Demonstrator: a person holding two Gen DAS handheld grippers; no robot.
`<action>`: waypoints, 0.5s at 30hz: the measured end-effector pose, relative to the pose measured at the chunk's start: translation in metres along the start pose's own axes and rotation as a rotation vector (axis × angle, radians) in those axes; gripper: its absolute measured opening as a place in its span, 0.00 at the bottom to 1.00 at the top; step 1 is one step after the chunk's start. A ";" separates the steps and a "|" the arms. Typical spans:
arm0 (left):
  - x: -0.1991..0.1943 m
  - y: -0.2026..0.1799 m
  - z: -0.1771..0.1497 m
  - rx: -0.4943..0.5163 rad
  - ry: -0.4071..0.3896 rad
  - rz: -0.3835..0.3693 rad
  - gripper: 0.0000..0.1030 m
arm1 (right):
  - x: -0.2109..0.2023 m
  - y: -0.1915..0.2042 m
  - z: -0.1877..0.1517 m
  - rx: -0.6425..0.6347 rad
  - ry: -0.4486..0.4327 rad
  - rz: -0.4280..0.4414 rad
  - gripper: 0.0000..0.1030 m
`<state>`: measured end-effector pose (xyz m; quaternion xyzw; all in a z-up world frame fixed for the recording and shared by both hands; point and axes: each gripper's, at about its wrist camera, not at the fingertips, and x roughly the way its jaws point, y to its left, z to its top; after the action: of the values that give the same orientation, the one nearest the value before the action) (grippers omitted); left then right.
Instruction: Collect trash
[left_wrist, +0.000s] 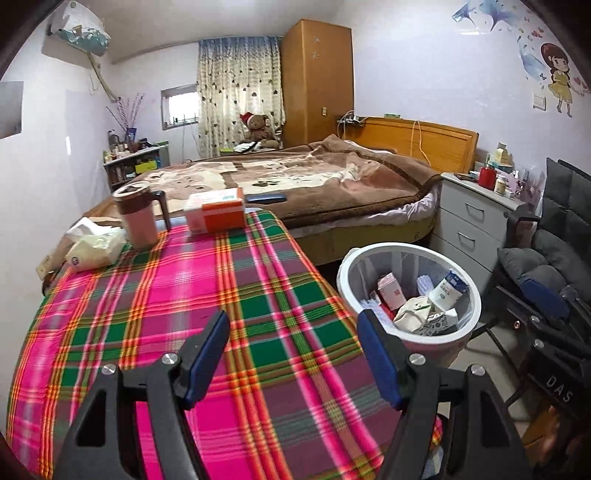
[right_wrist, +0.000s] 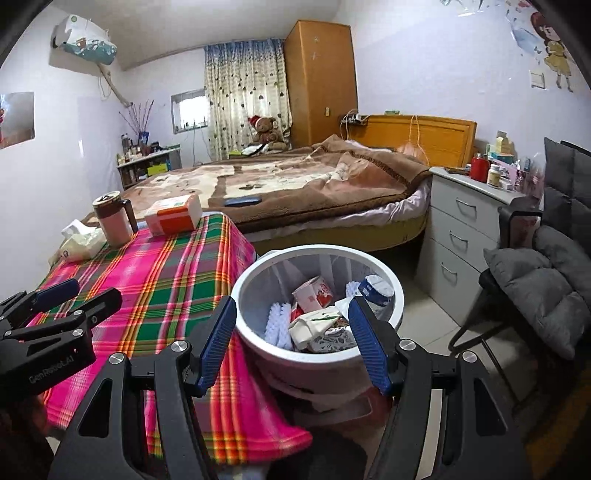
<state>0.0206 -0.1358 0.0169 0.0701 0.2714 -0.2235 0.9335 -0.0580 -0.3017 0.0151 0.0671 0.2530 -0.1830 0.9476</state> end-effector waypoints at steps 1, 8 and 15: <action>-0.003 0.001 -0.003 0.005 -0.004 0.005 0.72 | -0.001 0.003 -0.002 -0.005 -0.002 -0.006 0.63; -0.021 0.004 -0.015 0.011 -0.044 0.072 0.73 | -0.010 0.012 -0.013 0.004 -0.013 -0.016 0.63; -0.031 0.005 -0.022 0.008 -0.062 0.098 0.74 | -0.019 0.022 -0.019 0.013 -0.029 -0.025 0.63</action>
<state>-0.0110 -0.1145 0.0150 0.0799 0.2378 -0.1803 0.9511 -0.0736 -0.2716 0.0088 0.0675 0.2389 -0.1973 0.9484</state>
